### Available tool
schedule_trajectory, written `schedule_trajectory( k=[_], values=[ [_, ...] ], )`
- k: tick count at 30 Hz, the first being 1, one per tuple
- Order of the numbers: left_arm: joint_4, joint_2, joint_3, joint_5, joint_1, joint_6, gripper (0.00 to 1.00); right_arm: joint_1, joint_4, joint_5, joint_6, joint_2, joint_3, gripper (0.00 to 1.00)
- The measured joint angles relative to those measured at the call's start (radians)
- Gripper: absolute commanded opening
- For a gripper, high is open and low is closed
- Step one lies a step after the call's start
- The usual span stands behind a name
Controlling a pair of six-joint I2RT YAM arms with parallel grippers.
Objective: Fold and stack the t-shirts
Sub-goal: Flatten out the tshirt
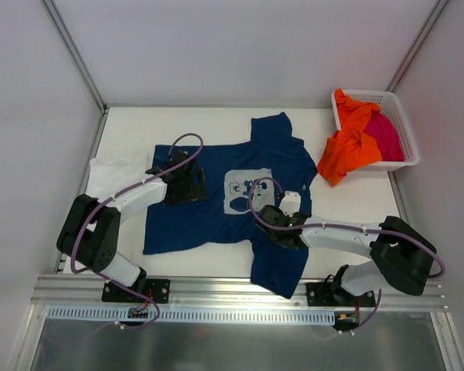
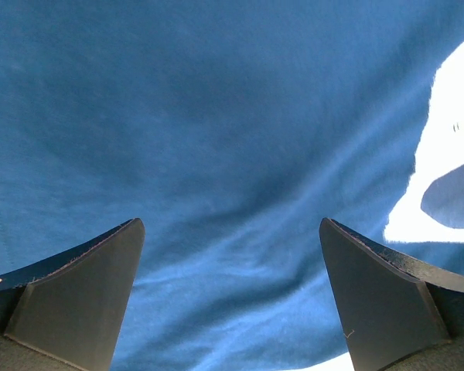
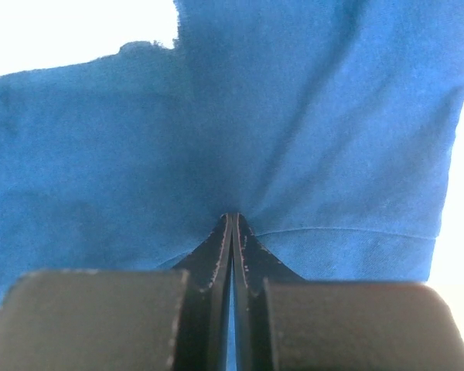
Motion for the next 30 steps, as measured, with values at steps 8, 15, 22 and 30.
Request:
schedule_trajectory(
  k=[8,15,22,30],
  values=[
    [-0.005,-0.029,0.000,-0.015,0.084,0.018,0.99,0.161,-0.095,0.037,0.165,-0.015,-0.004,0.01],
    [-0.032,-0.032,0.037,-0.019,0.164,0.031,0.99,0.268,-0.256,0.005,0.278,-0.019,0.032,0.16],
    [-0.042,0.093,0.173,-0.027,0.204,0.027,0.99,0.307,-0.489,-0.003,0.334,-0.064,0.060,0.94],
    [-0.039,0.264,0.285,-0.043,0.204,0.025,0.99,0.324,-0.613,0.118,0.347,-0.227,0.140,0.98]
  ],
)
